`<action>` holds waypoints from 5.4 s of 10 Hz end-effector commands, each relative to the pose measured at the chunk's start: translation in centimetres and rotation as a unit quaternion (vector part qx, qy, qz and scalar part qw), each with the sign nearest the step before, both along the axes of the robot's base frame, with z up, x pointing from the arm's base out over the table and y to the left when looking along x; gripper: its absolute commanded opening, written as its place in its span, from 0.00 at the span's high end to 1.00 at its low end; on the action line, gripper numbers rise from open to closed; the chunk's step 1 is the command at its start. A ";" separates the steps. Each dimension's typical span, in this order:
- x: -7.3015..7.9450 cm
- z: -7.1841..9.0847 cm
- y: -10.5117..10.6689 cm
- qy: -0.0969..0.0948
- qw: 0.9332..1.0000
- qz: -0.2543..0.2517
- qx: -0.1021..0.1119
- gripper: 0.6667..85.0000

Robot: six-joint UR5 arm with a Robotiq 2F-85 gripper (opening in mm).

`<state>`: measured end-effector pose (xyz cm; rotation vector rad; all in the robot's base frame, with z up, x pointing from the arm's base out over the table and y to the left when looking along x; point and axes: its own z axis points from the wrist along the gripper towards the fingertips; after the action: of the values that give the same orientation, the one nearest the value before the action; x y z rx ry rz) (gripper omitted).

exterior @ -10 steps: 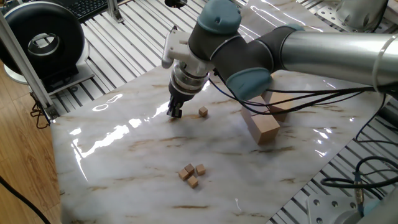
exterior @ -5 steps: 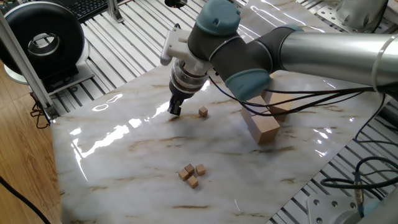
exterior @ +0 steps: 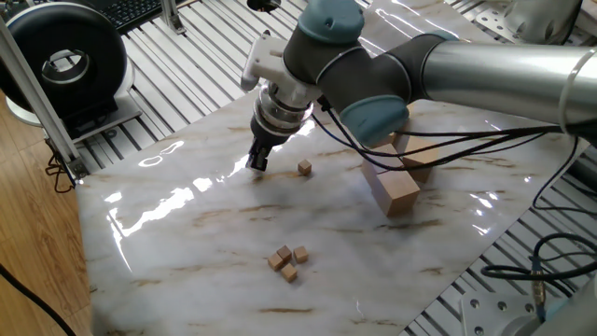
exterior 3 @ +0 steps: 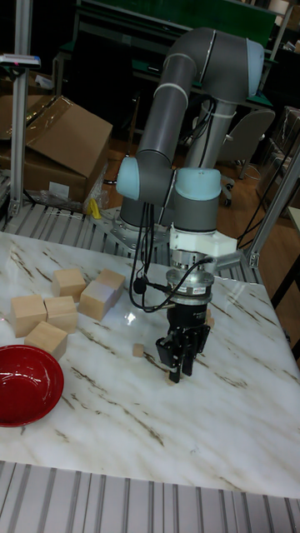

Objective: Stack the blocks into a pyramid shape

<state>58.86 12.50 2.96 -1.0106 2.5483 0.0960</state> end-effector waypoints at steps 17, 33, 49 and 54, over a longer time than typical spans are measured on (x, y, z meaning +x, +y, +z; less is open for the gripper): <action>1.5 0.4 -2.8 0.080 0.980 -0.184 0.012 0.55; -1.2 -0.3 -2.0 0.173 0.952 -0.251 -0.013 0.57; -0.6 0.4 -2.7 0.161 0.960 -0.226 -0.014 0.58; 0.8 -2.1 -1.6 0.144 0.962 -0.232 0.003 0.58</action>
<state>59.08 10.38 1.55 -0.4148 2.9946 0.1028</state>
